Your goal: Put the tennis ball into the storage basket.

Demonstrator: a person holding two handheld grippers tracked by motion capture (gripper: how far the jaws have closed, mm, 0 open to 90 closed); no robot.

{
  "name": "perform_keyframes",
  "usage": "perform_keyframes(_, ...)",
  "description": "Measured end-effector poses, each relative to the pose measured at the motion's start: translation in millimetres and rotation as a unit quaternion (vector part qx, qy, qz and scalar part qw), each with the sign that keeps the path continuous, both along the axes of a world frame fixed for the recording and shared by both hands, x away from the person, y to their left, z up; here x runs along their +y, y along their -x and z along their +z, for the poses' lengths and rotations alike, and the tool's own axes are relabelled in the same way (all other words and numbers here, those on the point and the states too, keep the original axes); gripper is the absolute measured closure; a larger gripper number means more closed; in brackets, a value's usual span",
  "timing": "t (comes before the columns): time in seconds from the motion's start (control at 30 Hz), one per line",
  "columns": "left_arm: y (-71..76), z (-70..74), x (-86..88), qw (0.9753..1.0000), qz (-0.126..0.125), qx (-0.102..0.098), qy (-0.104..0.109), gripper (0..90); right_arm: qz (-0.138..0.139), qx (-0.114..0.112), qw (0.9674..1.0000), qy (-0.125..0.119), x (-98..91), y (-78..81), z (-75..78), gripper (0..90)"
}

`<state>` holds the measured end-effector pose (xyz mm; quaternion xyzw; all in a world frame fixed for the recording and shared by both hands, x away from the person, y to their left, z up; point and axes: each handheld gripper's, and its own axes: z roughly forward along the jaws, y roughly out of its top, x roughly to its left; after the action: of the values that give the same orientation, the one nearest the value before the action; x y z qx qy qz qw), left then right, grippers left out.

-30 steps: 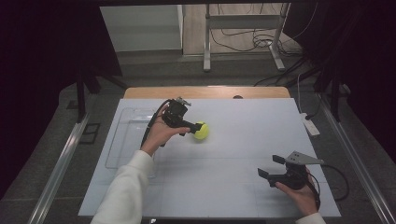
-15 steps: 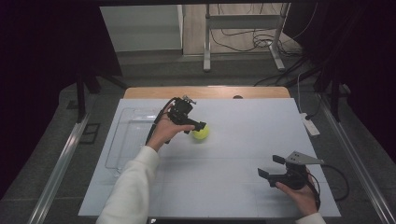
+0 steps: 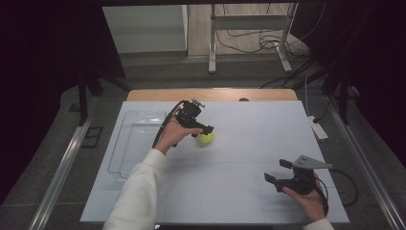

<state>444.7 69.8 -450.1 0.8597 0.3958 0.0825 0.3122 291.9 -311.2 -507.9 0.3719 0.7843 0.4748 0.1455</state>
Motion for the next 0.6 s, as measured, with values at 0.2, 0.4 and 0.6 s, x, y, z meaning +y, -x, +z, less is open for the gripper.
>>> perform_keyframes(0.2, -2.1, -3.3, -2.1, 1.0, 0.0, 0.006, -0.004, 6.7, 0.0, 0.0, 1.0, 0.001, 0.0, -0.1, -0.2, 12.0)
perform_keyframes(0.4, -3.6, -7.3, -5.0, 0.9999, 0.001, 0.01, -0.011, 5.9, 0.0, 0.0, 1.0, 0.002, 0.1, 0.0, -0.2, 12.0)
perform_keyframes(0.6, -5.3, -10.4, -6.3, 0.9998, 0.001, 0.013, -0.013, 5.4, 0.0, 0.0, 1.0, 0.002, 0.1, -0.1, -0.4, 11.9)
